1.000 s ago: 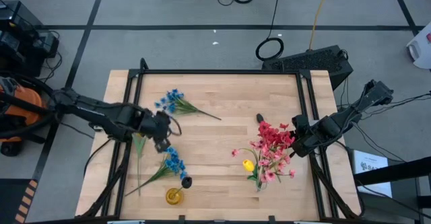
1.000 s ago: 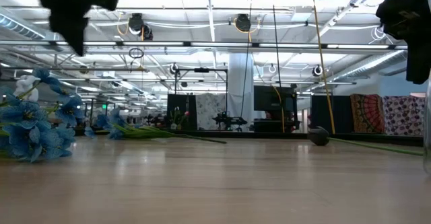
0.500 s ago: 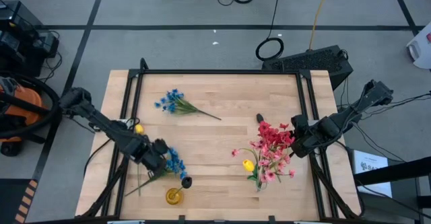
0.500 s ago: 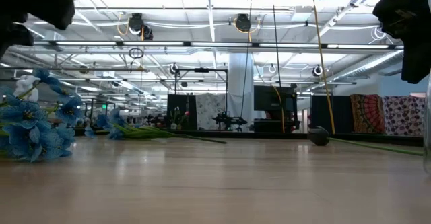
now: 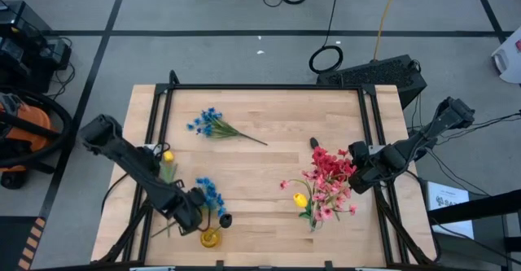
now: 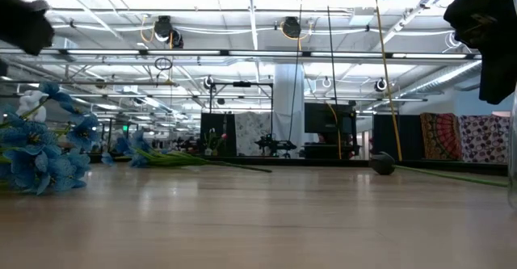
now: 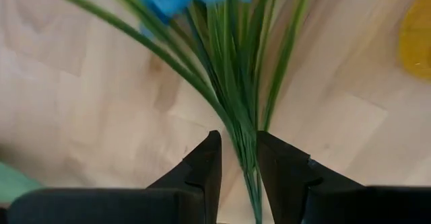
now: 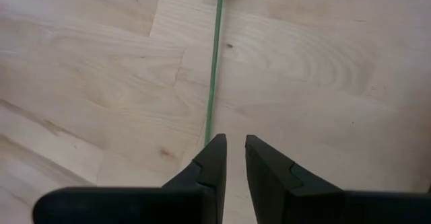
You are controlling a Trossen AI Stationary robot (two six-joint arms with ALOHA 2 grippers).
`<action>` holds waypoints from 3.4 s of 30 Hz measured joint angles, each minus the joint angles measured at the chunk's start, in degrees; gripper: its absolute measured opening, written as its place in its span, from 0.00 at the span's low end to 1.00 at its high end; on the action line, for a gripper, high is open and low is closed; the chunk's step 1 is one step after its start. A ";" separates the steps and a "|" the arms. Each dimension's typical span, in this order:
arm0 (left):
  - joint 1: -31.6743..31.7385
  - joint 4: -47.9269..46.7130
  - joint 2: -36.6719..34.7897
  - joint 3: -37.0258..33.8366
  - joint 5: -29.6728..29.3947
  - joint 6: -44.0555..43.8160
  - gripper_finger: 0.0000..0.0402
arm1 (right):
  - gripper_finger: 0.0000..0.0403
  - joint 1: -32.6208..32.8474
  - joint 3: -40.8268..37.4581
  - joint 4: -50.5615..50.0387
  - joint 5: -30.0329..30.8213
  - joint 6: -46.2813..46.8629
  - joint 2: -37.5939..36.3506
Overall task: Sort flowers into vase by color
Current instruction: Put the bottom blue flowers into the yellow vase
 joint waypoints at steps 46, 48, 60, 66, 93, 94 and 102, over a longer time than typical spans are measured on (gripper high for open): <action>30.40 11.05 -24.42 -0.63 -37.65 22.12 0.03 | 0.12 0.00 0.00 1.99 -0.02 -1.86 -0.04; 28.08 13.17 -29.40 -0.63 -38.28 22.47 0.03 | 0.12 0.01 0.00 1.99 0.00 -2.09 -0.04; -0.63 29.06 -40.76 -0.60 -46.82 34.89 0.03 | 0.12 0.04 0.00 2.30 0.17 -1.61 -0.04; -10.95 36.86 -37.97 -4.18 -58.91 36.05 0.03 | 0.12 0.04 0.00 2.91 0.22 -1.43 -0.04; -24.22 67.13 -19.10 -8.65 -65.59 39.04 0.03 | 0.12 0.04 0.00 7.34 -0.26 -3.20 -0.04; -24.35 68.92 -18.88 -8.64 -65.62 40.90 0.03 | 0.12 0.04 0.00 7.34 -0.26 -3.21 -0.04; -24.45 75.80 -18.85 -8.64 -63.00 50.15 0.03 | 0.12 0.04 0.00 7.37 -0.28 -3.00 -0.04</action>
